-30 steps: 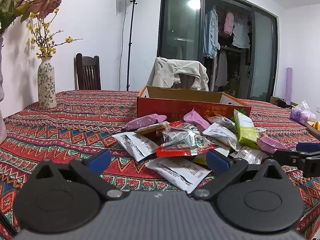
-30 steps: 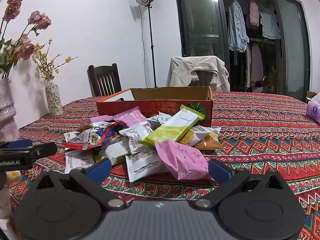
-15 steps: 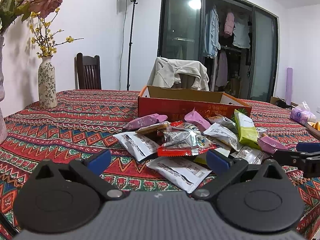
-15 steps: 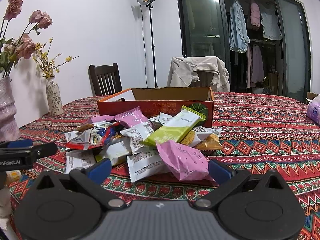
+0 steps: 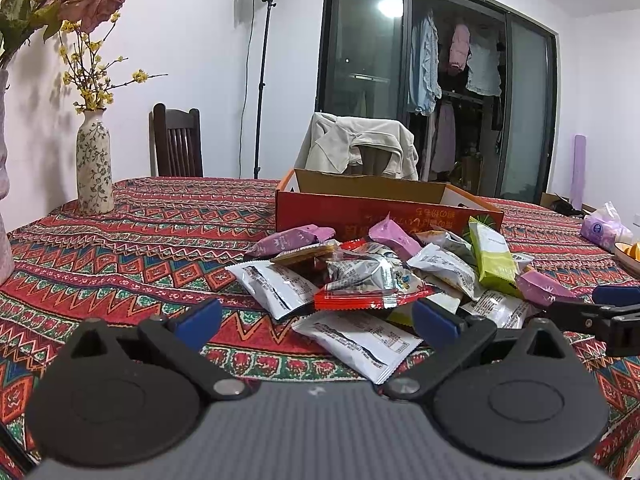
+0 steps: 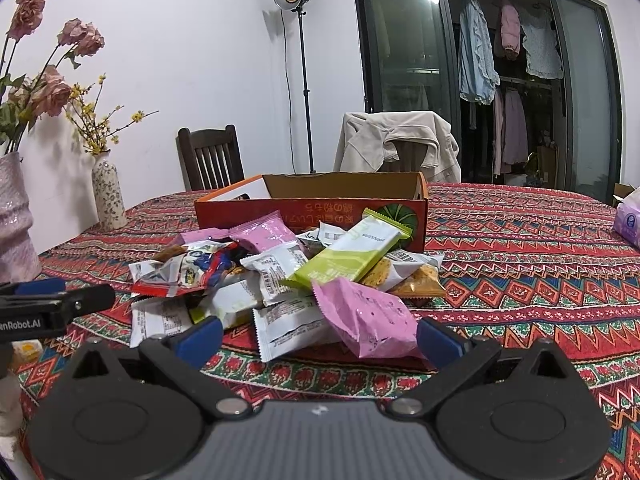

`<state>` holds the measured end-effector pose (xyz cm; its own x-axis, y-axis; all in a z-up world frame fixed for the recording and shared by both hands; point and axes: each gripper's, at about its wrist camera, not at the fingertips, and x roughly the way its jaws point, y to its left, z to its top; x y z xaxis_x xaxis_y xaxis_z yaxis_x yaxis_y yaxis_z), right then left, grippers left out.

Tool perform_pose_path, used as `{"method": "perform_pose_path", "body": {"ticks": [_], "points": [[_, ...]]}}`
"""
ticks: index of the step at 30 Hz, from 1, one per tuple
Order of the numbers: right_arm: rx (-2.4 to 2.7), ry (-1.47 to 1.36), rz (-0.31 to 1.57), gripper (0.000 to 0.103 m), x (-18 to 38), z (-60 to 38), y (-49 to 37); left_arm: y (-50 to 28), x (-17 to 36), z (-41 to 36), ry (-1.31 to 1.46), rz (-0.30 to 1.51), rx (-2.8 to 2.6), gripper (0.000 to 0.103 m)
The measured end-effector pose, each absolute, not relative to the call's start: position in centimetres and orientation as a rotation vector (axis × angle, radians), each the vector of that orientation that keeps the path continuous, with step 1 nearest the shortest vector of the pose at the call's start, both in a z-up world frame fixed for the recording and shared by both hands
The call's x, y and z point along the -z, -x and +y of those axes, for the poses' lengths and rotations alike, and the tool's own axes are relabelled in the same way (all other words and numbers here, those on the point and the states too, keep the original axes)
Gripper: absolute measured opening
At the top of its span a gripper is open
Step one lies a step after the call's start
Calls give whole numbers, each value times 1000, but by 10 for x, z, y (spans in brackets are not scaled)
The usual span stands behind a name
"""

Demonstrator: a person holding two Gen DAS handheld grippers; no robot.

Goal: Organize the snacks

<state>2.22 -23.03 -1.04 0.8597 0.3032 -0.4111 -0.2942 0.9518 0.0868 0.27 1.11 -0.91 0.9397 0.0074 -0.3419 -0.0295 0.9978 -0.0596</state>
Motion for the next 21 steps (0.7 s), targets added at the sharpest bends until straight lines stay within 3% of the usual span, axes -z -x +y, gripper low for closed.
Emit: {"method": "perform_pose_path", "body": {"ticks": [21], "points": [[-309,-18,437,103,13,-231,-25,-3,10,11,65,346,-21,103]]}}
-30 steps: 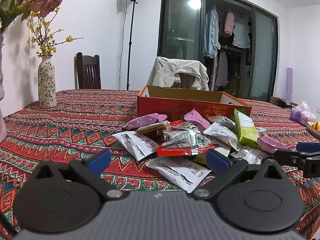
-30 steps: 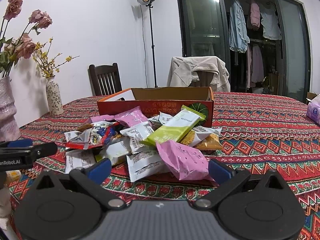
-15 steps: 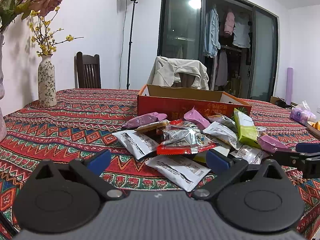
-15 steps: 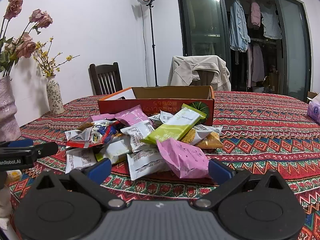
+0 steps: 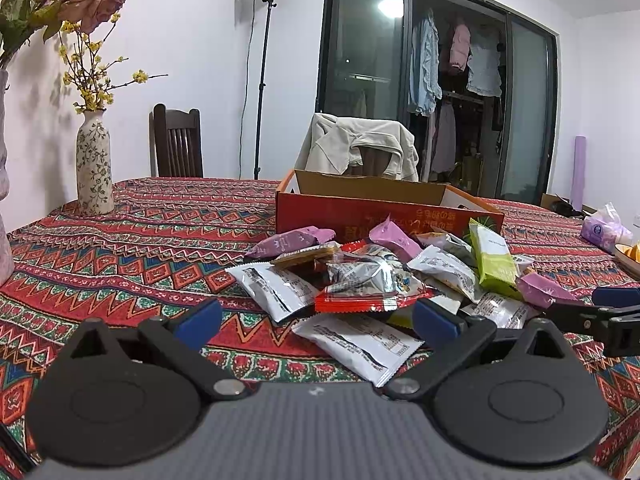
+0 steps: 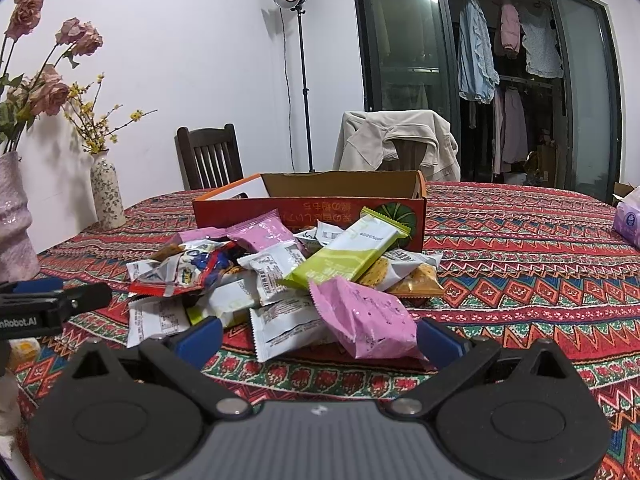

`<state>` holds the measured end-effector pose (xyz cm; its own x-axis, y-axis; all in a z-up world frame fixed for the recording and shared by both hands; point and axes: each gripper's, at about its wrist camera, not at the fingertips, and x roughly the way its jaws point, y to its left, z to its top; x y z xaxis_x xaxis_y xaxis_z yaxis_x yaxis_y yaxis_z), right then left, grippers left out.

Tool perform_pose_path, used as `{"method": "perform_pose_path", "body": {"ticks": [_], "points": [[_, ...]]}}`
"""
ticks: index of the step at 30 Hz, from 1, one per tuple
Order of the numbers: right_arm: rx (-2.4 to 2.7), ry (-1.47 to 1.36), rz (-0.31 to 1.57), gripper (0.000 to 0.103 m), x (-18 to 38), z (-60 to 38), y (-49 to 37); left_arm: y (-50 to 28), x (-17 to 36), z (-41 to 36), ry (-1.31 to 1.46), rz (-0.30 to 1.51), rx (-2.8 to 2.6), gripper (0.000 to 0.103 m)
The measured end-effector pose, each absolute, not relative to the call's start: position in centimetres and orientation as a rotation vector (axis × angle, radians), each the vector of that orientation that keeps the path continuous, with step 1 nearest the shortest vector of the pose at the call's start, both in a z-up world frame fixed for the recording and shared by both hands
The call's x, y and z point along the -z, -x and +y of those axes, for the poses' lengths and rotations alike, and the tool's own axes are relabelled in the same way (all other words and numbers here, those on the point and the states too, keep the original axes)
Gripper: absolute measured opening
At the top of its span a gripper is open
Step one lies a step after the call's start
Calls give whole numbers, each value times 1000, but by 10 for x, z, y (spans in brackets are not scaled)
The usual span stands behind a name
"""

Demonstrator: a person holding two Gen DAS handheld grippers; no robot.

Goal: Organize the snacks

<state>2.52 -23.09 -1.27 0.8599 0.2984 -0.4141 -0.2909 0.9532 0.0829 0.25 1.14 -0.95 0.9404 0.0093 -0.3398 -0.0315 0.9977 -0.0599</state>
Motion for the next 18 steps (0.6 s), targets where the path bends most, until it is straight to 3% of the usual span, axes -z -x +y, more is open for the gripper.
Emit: {"method": "perform_pose_path", "body": {"ticks": [7,11,15,18], "points": [[-271,5,479,102,12,-237,-45,-9,6,14,75,357,-34,103],[-275,30,529,93,16,-237,-59,-13,6,17,85,371,-37,103],[-290,37,563,91,19,-235,-72,-14,6,17,84,376,-38,103],[-284,45,563,77,19,-233,-79,-15,5,18,85,378,-41,103]]}}
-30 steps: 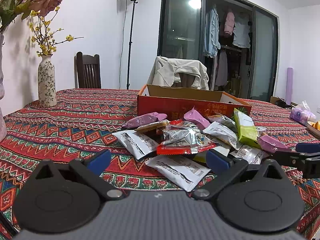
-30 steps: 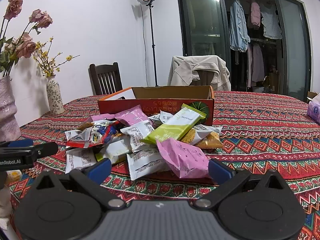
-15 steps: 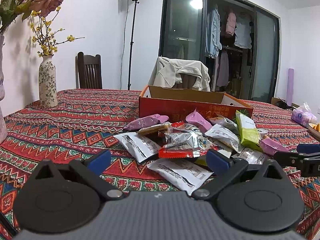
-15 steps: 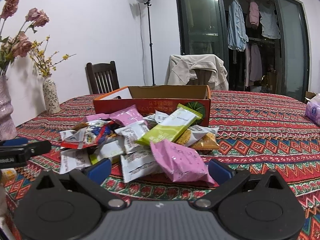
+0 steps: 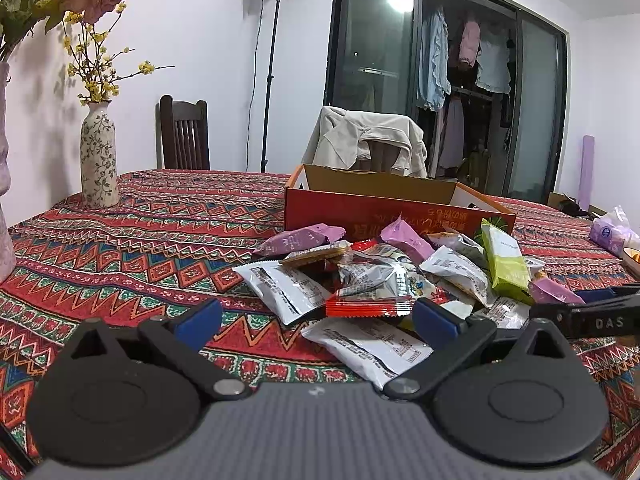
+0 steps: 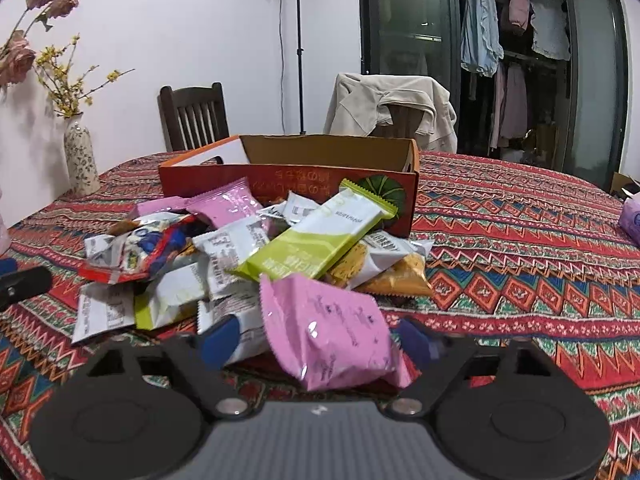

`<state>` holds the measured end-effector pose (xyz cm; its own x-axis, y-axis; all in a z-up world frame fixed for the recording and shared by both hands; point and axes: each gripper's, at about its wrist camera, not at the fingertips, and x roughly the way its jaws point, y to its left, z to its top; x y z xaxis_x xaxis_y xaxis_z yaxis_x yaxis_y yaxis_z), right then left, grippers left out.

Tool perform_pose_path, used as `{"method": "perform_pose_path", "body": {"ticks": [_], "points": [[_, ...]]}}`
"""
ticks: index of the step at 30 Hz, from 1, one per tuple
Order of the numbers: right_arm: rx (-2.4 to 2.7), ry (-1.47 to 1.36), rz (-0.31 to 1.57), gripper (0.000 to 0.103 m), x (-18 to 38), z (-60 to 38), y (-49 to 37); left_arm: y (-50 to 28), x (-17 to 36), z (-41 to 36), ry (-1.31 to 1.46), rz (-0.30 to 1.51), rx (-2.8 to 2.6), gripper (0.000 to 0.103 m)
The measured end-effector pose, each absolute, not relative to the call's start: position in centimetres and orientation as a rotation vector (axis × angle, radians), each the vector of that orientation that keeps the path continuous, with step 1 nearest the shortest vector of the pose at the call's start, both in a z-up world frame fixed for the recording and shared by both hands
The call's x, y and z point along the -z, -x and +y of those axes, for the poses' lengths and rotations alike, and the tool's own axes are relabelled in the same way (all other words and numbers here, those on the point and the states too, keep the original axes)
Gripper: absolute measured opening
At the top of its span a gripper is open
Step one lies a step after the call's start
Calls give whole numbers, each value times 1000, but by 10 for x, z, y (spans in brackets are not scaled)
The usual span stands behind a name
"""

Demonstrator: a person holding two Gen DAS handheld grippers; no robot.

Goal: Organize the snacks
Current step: 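Reach into the pile and grasp the pink packet with the right gripper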

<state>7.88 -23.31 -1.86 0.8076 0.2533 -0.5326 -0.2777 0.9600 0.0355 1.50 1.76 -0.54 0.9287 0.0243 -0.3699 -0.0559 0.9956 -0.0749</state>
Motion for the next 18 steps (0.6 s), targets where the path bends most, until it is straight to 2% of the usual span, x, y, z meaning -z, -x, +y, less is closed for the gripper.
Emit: {"method": "perform_pose_path", "body": {"ticks": [4,16,18], "points": [[-284,45,564,66,17,-234,-84,-17,6,22,106,391,-45,103],[-304,-50,546,64,14,-252,-83,-26,8,26,120,423,-72,103],[-311,-59,532,59,12,-253,-81,-30,7,27,115,427,-87,103]]}}
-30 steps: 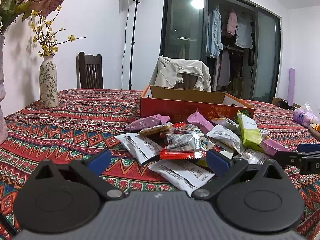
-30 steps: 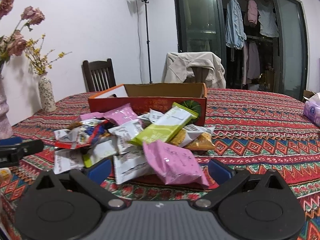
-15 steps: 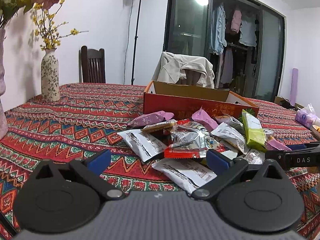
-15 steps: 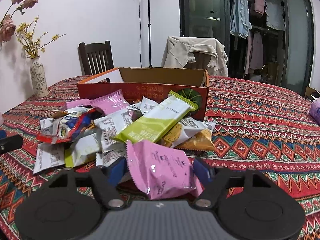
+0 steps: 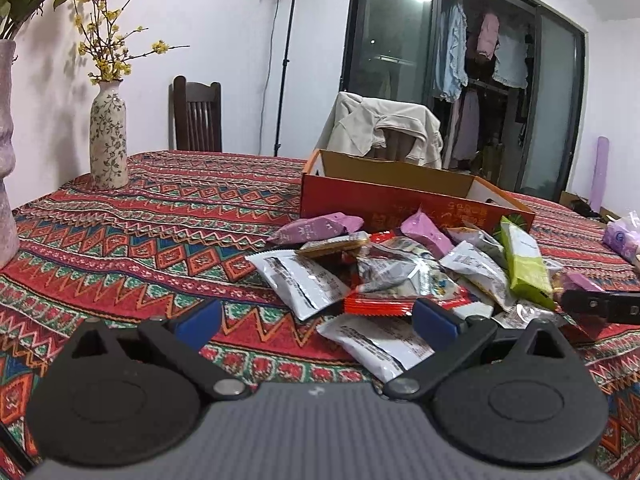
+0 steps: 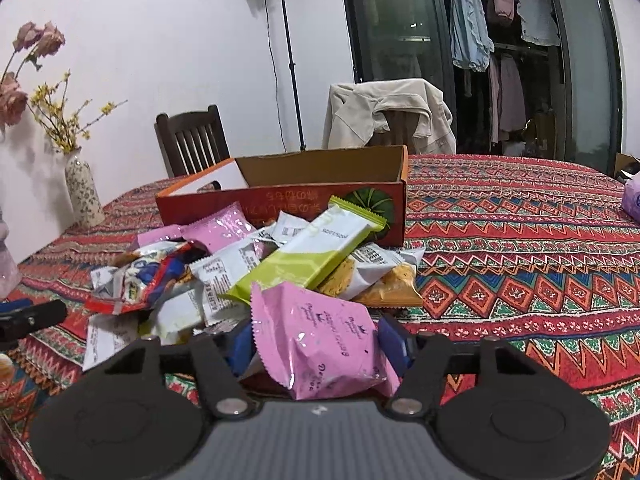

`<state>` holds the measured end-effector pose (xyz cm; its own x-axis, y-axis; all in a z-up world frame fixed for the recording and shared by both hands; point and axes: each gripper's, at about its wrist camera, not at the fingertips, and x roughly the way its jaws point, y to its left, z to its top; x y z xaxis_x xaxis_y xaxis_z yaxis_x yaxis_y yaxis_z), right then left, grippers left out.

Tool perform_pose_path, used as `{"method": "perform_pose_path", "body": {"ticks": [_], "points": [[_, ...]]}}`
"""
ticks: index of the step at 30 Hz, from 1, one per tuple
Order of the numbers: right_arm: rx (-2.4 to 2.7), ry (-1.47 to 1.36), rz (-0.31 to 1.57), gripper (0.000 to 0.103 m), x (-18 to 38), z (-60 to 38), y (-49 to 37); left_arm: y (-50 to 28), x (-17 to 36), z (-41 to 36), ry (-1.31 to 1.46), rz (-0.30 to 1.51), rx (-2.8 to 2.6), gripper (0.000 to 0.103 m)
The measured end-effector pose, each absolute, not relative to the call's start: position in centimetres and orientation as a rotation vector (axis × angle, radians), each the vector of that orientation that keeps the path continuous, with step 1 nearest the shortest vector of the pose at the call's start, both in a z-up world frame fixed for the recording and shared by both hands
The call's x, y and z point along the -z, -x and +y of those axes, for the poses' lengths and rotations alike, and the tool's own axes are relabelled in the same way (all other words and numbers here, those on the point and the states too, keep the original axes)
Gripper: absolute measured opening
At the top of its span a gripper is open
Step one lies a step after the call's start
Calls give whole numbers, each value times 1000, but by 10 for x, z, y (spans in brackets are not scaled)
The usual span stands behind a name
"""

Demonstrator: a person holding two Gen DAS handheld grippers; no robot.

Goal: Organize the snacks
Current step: 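Reach into the pile and grasp the pink packet with the right gripper, then grasp the white wrapper packet with the left gripper while the right gripper holds the pink packet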

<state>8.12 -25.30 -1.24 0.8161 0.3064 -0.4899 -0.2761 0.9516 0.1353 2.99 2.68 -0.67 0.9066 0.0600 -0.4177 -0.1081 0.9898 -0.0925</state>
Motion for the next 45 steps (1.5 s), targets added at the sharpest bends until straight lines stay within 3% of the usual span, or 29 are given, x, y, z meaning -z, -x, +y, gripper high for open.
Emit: {"method": "perform_pose_path", "body": {"ticks": [4,5,28,29,32,35,36,45], "points": [[-317,-68,513,54,10,-255,-79,-42,2,33,101,453,-120,103],[-318,-69,510,44,9,-255,-79,-46,1,35,95,465,-127,103],[-312,-93,492,40,5,-266,-83,-162,11,44,63,706,-292,103],[-312,-92,493,40,6,-265,-84,-164,12,44,67,713,-295,99],[-316,-92,493,40,6,-265,-85,-164,16,50,102,737,-267,71],[-317,-92,495,40,7,-266,-86,-156,16,54,105,719,-263,61],[-318,-93,495,40,7,-266,-87,-152,15,57,113,713,-257,52],[-324,-101,480,39,3,-265,-82,-110,2,82,146,635,-261,47]]}}
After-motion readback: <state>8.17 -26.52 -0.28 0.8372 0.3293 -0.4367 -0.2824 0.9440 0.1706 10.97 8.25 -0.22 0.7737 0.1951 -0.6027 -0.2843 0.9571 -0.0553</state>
